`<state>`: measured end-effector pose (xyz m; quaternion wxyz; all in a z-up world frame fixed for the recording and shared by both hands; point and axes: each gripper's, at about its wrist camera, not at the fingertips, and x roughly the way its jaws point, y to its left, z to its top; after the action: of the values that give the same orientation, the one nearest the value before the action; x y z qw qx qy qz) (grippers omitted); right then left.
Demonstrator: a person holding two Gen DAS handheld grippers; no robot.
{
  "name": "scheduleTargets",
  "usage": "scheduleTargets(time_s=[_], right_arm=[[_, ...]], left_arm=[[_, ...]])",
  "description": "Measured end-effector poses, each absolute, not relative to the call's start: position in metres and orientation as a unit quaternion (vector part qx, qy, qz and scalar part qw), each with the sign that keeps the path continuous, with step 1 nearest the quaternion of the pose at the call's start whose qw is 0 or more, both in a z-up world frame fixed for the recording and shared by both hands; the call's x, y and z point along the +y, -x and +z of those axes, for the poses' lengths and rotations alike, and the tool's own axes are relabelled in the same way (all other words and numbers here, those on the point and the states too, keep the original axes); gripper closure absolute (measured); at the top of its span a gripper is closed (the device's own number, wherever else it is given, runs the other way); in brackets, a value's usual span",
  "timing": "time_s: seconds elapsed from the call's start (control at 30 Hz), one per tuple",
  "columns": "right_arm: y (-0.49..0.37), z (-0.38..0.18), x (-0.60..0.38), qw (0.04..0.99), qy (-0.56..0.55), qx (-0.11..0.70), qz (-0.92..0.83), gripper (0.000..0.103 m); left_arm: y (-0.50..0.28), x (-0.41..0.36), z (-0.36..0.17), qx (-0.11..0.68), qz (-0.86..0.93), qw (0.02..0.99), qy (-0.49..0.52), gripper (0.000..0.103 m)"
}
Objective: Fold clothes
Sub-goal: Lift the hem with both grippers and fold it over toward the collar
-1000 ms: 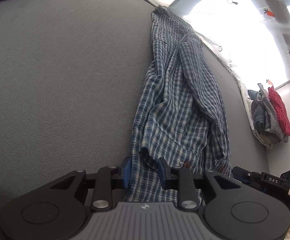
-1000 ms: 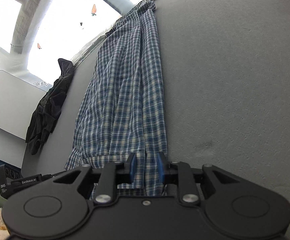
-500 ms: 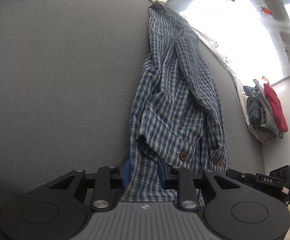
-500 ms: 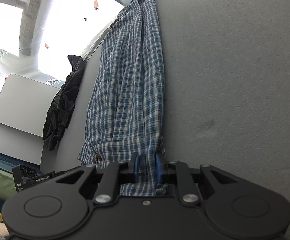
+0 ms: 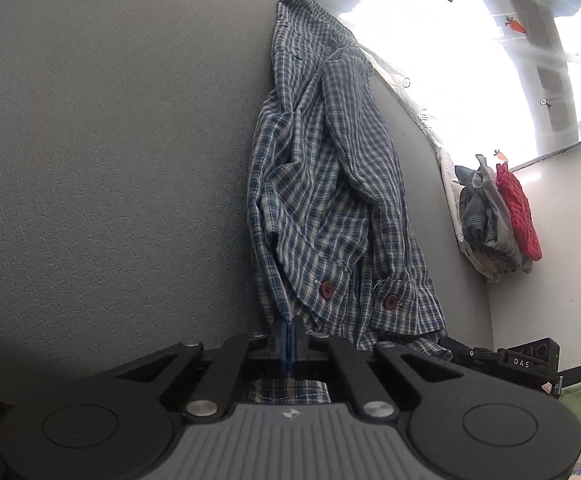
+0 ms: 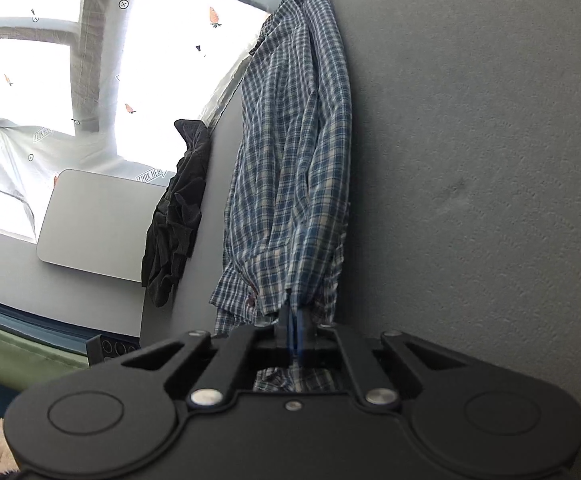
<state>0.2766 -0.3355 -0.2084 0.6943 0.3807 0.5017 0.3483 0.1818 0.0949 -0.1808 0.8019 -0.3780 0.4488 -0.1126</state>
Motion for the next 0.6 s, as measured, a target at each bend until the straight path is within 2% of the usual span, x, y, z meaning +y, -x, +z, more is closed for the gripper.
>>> scheduleTargets(time_s=[0.23,0.6], right_arm=[[-0.292,-0.187,-0.338,0.684,-0.459,0.44,0.358,0.101],[-0.335,-0.191,-0.326,0.67,-0.547,0.399,0.303,0.101]], left_arm=[[-0.195,0.107,-0.154,0.373,-0.129,0.801,0.451,0.102],[-0.241,0.115,-0.152,0.325,-0.1,0.79,0.511,0.103]])
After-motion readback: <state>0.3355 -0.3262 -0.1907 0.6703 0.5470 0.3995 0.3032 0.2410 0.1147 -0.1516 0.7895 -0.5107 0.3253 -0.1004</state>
